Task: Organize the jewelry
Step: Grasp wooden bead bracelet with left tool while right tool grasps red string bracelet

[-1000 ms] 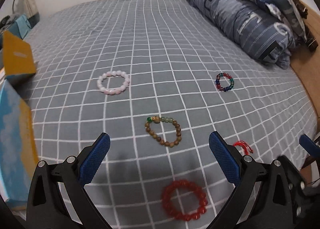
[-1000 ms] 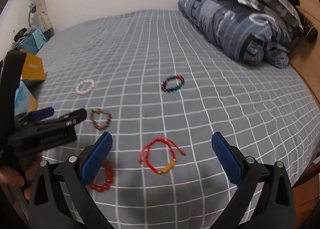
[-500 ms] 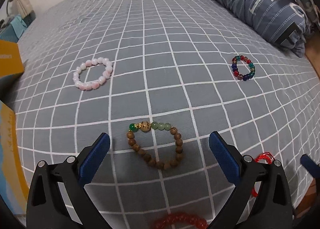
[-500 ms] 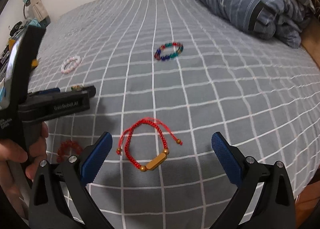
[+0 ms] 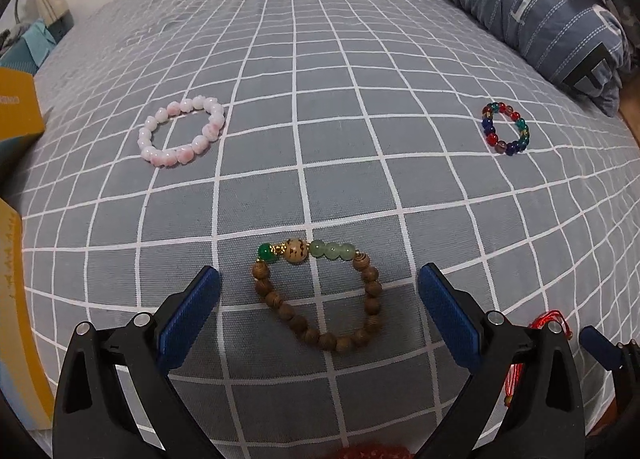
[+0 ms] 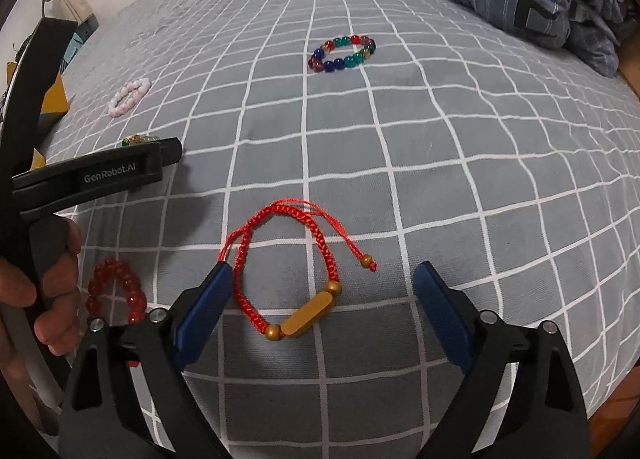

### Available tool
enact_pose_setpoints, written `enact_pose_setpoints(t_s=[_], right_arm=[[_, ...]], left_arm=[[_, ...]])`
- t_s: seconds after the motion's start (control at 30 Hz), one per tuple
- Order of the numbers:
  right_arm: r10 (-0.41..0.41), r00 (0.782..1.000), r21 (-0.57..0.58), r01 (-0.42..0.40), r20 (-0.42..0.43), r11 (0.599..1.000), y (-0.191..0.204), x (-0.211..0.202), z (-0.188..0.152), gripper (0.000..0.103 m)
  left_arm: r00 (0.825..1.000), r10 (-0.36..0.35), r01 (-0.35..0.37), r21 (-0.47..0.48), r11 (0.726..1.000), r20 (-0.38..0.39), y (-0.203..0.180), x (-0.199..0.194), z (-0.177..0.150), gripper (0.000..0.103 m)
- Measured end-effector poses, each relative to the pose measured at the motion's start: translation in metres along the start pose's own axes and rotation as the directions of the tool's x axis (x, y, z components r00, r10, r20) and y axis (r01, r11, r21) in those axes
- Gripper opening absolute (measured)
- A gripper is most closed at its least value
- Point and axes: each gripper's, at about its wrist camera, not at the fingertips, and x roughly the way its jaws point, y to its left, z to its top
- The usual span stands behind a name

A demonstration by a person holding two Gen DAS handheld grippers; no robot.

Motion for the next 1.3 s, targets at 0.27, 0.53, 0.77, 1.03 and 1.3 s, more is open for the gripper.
enact_pose_setpoints(t_s=[0.27, 0.53, 0.77, 1.03, 1.3], right_arm=[[0.019, 0.999, -0.003, -0.019, -0.027, 1.000, 0.002, 0.001, 0.001, 0.056], [-0.003, 0.999, -0.008, 0.003, -0.036, 1.000, 0.002, 0.002, 0.001, 0.026], [-0.025, 0.999, -0.004, 0.025, -0.030, 1.000, 0.000, 0.001, 0.002, 0.009], [-0.022, 0.999, 0.008, 0.023, -0.025, 1.000, -0.001, -0.001, 0.002, 0.009], [-0.025, 1.000, 0.029, 0.025, 0.005, 0.999, -0.002, -0.009, 0.003, 0.009]], left_arm=[[1.000, 0.012, -0.012, 0.007, 1.000, -0.004, 0.001, 0.003, -0.001, 0.078], [1.000, -0.007, 0.007, 0.012, 1.000, -0.018, -0.004, -0.003, -0.001, 0.043], [1.000, -0.021, 0.022, 0.015, 1.000, -0.020, -0.007, -0.009, -0.003, 0.015], [0.999, -0.048, 0.048, 0.015, 0.999, -0.017, -0.007, -0.012, -0.003, 0.008], [0.997, -0.079, 0.079, 0.000, 0.997, 0.010, -0.002, -0.026, -0.003, 0.008]])
